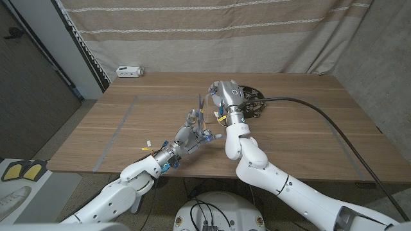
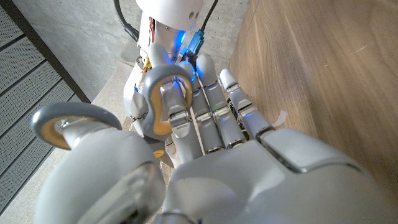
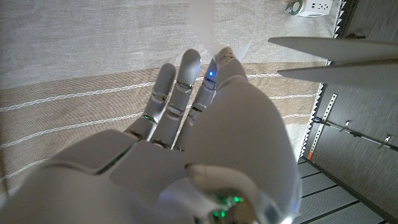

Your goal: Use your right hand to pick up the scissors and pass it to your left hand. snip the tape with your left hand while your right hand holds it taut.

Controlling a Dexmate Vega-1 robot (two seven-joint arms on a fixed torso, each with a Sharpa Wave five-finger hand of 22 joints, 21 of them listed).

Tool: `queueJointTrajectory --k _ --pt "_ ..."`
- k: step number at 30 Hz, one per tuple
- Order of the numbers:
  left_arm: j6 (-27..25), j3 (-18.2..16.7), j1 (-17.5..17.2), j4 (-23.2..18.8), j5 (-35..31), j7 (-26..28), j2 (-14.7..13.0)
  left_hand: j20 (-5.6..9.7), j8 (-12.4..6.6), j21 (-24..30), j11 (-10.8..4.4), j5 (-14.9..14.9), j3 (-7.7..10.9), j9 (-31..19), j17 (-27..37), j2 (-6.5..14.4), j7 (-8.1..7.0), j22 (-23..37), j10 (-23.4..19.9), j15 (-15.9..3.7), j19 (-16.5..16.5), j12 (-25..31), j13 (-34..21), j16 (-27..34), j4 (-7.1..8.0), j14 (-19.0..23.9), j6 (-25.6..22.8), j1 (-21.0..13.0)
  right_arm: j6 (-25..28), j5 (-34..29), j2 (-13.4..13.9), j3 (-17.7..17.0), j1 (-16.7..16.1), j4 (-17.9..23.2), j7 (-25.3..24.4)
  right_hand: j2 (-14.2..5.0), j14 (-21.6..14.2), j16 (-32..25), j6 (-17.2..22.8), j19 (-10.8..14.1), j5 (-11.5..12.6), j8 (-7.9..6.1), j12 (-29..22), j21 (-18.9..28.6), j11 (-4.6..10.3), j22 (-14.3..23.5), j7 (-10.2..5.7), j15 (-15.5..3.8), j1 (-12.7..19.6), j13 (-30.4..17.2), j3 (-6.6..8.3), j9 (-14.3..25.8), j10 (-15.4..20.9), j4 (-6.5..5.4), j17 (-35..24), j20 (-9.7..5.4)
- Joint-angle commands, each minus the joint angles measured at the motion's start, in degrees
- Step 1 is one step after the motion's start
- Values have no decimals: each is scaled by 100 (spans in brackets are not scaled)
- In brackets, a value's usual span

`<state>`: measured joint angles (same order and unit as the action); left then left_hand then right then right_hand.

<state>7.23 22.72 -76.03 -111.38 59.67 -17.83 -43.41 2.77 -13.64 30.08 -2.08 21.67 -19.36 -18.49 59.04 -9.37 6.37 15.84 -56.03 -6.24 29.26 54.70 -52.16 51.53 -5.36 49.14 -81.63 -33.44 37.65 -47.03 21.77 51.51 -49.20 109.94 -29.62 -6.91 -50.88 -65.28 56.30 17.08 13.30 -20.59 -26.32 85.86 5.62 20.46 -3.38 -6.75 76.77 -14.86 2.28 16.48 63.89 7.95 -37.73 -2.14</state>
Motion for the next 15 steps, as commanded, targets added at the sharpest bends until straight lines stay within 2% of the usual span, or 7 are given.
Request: queueJointTrajectory --k 1,15 --pt "-22 59 55 49 -20 -18 44 -12 -40 -7 -377 13 -10 -3 9 25 363 21 -377 -276 44 922 -52 52 40 -6 340 17 39 -2 -17 27 -4 79 0 23 15 -45 49 -39 -33 -34 -19 58 266 -7 -5 -573 15 -28 4 20 637 26 -1 -189" --pt "-46 124 131 104 -42 -59 85 -13 -43 -22 -374 15 -10 -5 14 28 365 34 -371 -275 38 894 19 66 49 -32 343 28 -100 85 24 -6 -22 142 0 21 28 -93 25 -46 -67 -12 0 139 261 -28 5 -573 3 -47 16 21 636 12 47 -193"
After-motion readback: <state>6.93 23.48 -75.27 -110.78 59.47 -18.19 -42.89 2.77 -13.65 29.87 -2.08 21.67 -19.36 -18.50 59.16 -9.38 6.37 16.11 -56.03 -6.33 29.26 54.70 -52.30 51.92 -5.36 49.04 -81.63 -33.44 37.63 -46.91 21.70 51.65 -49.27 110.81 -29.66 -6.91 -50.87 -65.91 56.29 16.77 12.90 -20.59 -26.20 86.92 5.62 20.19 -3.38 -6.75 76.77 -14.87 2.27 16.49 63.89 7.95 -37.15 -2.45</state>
